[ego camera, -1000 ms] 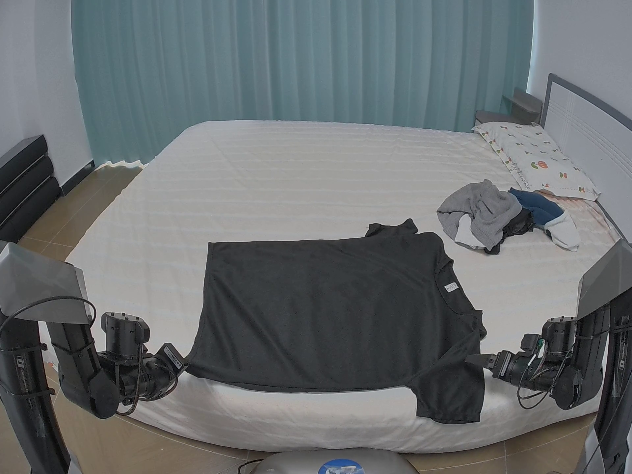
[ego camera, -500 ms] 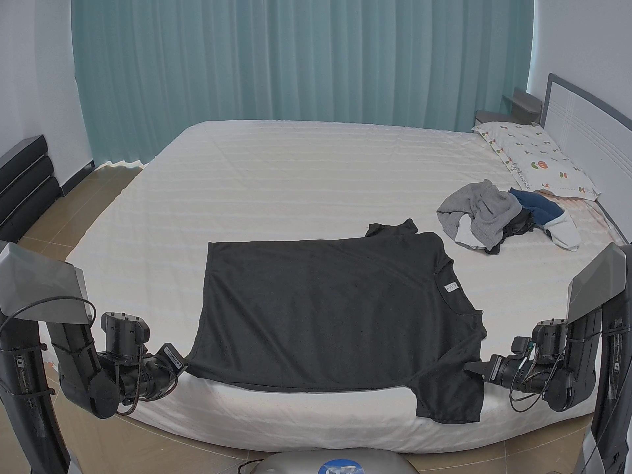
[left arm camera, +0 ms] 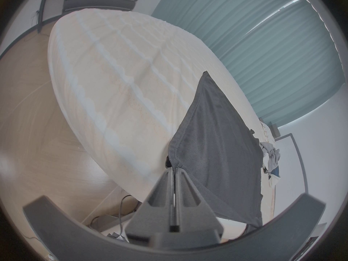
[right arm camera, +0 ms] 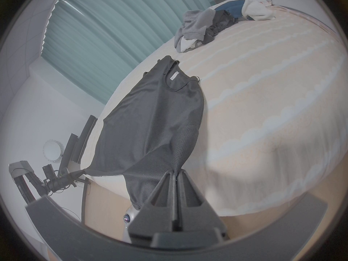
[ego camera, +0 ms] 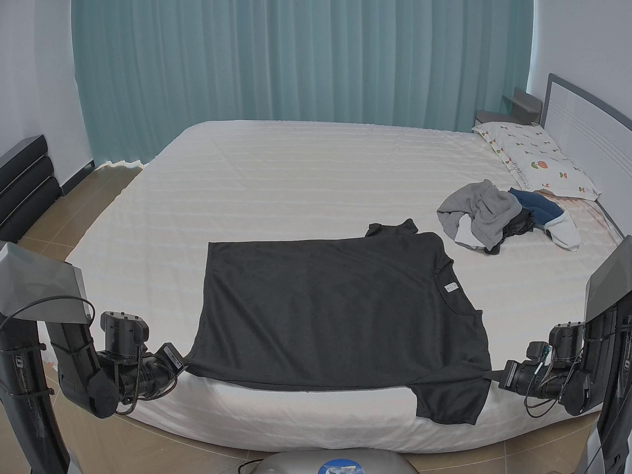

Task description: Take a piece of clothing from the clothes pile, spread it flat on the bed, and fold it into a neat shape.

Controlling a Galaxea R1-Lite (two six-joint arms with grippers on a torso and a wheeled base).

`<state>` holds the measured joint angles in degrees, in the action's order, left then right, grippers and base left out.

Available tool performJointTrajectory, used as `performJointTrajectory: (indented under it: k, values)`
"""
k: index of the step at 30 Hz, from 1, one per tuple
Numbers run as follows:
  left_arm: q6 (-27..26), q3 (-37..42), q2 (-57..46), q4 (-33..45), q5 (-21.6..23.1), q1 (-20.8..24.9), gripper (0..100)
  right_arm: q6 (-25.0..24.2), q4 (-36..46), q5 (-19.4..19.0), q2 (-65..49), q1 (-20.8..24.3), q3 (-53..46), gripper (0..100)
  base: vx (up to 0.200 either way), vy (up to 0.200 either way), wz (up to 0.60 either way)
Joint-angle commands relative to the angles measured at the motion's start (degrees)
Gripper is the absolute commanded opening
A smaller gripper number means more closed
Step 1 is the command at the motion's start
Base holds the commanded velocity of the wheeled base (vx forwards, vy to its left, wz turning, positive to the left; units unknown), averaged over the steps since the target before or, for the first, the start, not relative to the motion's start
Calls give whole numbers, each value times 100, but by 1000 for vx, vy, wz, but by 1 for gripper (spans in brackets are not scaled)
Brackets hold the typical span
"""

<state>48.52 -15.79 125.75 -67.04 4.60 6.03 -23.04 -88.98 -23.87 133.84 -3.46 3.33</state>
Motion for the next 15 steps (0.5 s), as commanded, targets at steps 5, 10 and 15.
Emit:
performJointTrajectory:
  k: [5, 10, 15]
  values:
    - [-352, 190, -85, -11, -64, -102, 0, 265, -49, 31, -174, -14, -333, 0, 0, 0, 0]
    - [-835, 436, -138, -20, -82, -111, 0, 265, 3, 31, -121, -76, -333, 0, 0, 0, 0]
    - [-985, 498, -182, -20, -178, -111, 0, 353, 381, 40, -350, -76, -333, 0, 0, 0, 0]
